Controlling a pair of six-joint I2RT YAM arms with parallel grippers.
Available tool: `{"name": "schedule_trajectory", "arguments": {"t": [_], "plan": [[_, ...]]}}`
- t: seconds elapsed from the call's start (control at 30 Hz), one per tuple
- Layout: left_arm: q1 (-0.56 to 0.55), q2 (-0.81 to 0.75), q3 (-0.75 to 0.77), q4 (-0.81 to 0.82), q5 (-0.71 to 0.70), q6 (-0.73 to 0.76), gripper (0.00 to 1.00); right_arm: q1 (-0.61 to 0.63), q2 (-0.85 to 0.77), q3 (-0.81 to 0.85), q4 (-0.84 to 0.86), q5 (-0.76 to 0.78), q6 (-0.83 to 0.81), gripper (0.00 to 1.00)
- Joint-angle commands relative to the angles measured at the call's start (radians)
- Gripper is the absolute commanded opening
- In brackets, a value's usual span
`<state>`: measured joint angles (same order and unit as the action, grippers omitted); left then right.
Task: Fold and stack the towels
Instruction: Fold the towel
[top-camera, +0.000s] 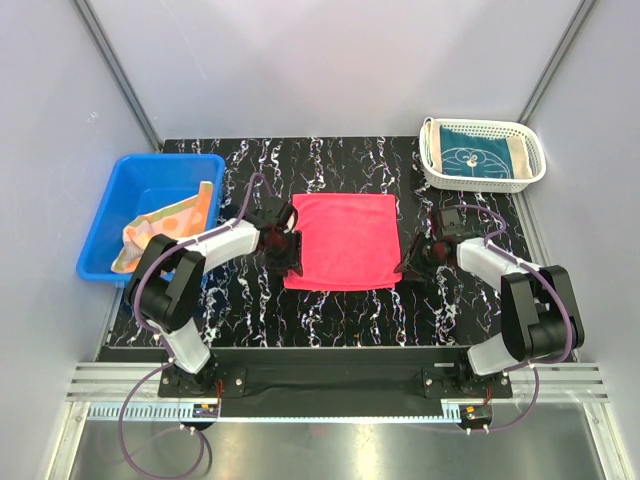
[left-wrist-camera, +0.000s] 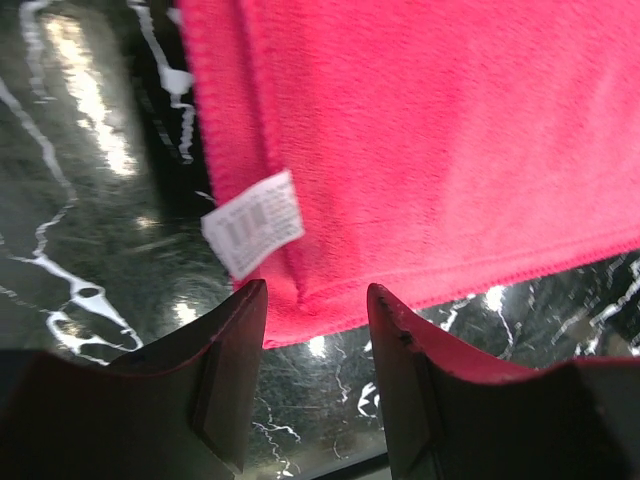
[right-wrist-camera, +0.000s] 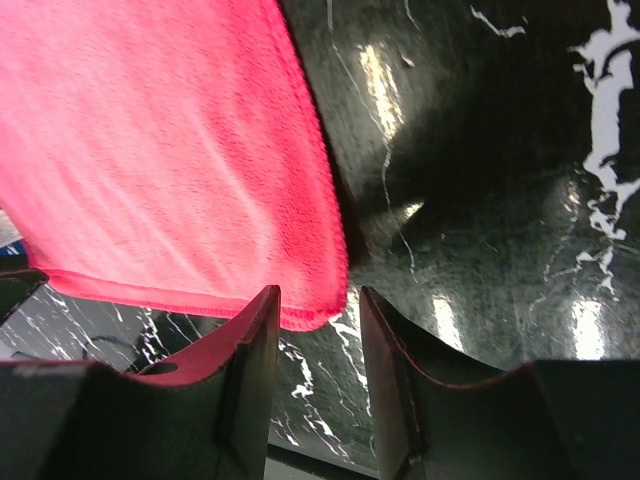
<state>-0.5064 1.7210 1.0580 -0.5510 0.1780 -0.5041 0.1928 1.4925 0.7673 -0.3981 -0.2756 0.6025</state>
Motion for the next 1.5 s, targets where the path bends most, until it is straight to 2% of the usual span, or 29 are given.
{"name": "schedule_trajectory", "arguments": {"t": [0.0, 0.23, 0.43, 0.93, 1.1, 1.23, 1.27, 1.37, 1.4, 1.47], "plan": [[0.0, -0.023, 0.011, 0.014, -0.086, -0.025, 0.49, 0.008, -0.005, 0.007, 0.067, -0.016, 0.023, 0.44], [0.002, -0.011, 0.011, 0.028, -0.068, -0.034, 0.47, 0.011, 0.015, -0.002, 0.084, -0.011, 0.028, 0.37], [0.0, 0.0, 0.013, 0.031, -0.046, -0.04, 0.35, 0.014, 0.017, -0.013, 0.094, -0.001, 0.023, 0.32], [0.002, 0.038, 0.034, 0.017, -0.031, -0.062, 0.32, 0.016, 0.029, -0.016, 0.111, -0.001, 0.011, 0.28], [0.002, 0.04, 0.062, 0.002, -0.031, -0.067, 0.12, 0.016, 0.032, -0.014, 0.116, -0.002, 0.008, 0.21], [0.002, 0.043, 0.082, -0.015, -0.031, -0.068, 0.02, 0.016, 0.034, -0.013, 0.116, 0.001, 0.01, 0.12], [0.002, 0.045, 0.083, -0.021, -0.031, -0.073, 0.01, 0.014, 0.032, -0.013, 0.116, 0.003, 0.01, 0.06], [0.002, 0.046, 0.086, -0.041, -0.035, -0.077, 0.06, 0.016, 0.028, -0.017, 0.116, 0.006, 0.01, 0.0], [0.002, 0.045, 0.088, -0.044, -0.038, -0.077, 0.19, 0.016, 0.023, -0.019, 0.116, 0.006, 0.008, 0.0], [0.0, 0.043, 0.089, -0.056, -0.044, -0.077, 0.28, 0.014, 0.02, -0.022, 0.116, 0.007, 0.01, 0.0]]}}
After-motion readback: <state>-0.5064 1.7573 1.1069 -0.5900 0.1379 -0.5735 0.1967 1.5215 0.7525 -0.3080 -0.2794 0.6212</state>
